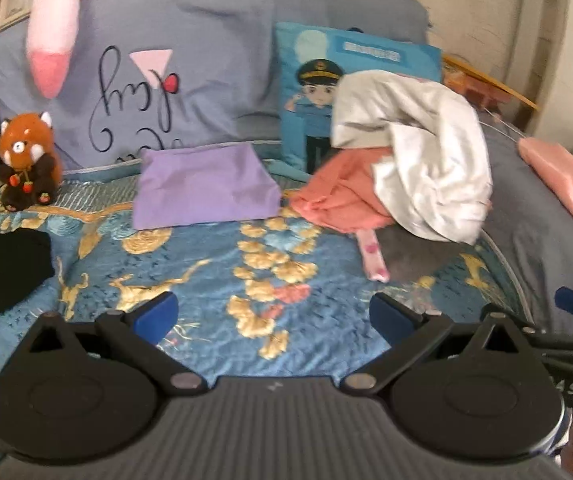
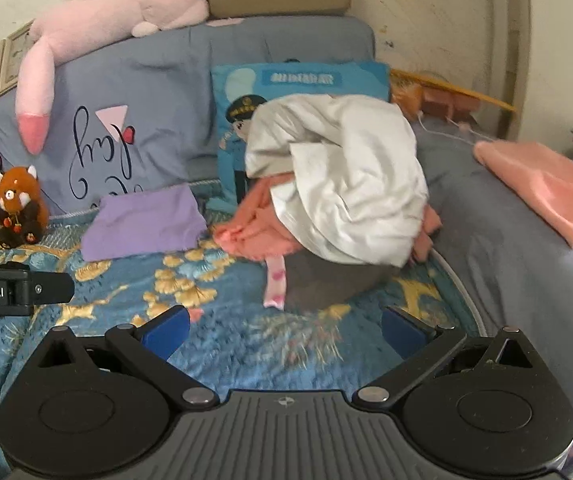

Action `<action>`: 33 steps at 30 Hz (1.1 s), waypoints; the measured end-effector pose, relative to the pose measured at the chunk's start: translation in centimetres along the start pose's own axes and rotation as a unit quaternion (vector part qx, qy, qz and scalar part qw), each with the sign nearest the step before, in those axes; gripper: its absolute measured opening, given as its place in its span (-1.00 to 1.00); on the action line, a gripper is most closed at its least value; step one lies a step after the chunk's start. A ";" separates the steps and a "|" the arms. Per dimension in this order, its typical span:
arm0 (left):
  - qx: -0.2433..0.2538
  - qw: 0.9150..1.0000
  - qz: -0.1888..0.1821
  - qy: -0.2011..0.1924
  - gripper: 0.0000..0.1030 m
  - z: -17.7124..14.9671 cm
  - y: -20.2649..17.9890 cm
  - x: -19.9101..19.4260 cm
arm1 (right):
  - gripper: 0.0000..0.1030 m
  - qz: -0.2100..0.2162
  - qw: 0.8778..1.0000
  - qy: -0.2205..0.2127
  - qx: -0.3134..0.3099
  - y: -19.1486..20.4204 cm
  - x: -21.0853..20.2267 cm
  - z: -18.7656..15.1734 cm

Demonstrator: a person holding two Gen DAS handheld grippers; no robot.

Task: Fold clothes

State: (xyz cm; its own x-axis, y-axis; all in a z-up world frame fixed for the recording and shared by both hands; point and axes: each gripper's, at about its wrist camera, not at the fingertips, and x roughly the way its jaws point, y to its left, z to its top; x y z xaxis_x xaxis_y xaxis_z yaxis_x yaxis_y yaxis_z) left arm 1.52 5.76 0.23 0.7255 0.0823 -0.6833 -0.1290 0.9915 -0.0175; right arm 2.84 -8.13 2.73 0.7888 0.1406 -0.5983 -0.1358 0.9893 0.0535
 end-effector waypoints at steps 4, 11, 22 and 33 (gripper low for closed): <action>0.005 1.000 -0.018 -0.001 0.99 -0.3 -1.6 -1.1 | 1.00 -0.026 1.000 0.006 0.000 -0.8 -0.8 -0.4; 0.025 1.000 0.000 -0.006 0.99 -0.5 -3.6 -2.2 | 1.00 -0.032 0.999 0.020 0.025 -2.1 -1.9 -0.4; 0.024 1.000 -0.008 -0.008 0.99 -0.4 -4.2 -2.9 | 1.00 -0.024 0.999 -0.011 0.033 -1.7 -3.0 -0.7; 0.019 1.000 0.000 -0.014 0.99 -0.5 -4.0 -3.1 | 1.00 -0.034 0.999 -0.025 0.030 -1.3 -3.2 -0.6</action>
